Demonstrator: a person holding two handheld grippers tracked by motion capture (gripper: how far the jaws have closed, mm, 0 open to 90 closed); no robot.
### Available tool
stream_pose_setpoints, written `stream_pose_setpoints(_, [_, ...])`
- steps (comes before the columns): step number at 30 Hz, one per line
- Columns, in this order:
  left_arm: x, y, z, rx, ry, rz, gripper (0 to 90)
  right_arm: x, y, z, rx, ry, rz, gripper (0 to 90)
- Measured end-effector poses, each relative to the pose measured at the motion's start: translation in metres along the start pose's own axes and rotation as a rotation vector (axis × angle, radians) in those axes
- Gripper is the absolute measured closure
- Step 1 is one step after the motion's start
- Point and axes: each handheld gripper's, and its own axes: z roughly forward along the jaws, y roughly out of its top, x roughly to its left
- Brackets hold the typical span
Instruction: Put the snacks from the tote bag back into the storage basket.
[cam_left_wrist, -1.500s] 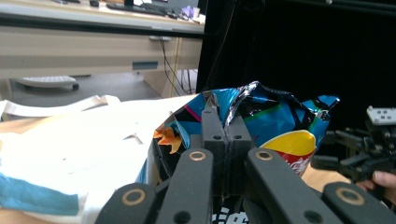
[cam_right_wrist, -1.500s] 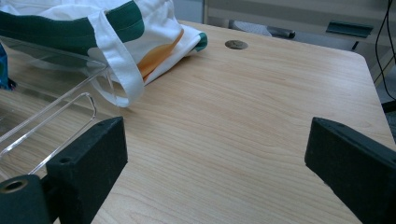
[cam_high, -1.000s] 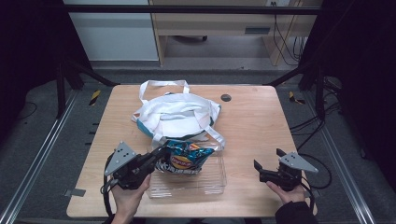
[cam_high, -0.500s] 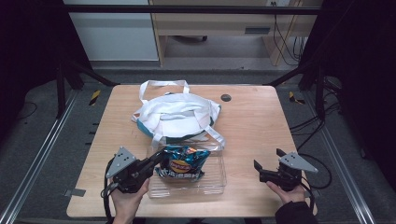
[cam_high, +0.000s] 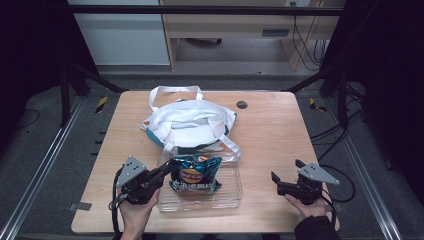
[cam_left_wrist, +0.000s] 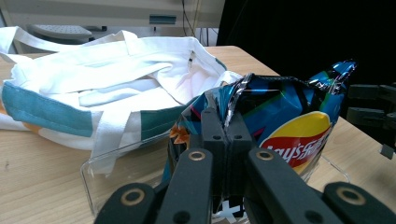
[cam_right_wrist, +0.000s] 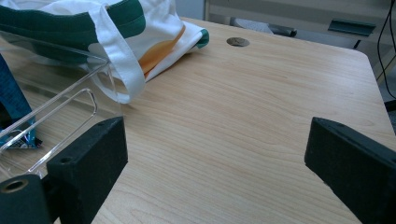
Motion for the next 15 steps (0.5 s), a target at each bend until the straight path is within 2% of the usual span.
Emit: stream_pose_setpoints(15, [0.006,0.008,0.012,0.016,0.023,-0.012,89.8,0.000,-0.001,0.001,0.006,-0.002,0.000,6.2])
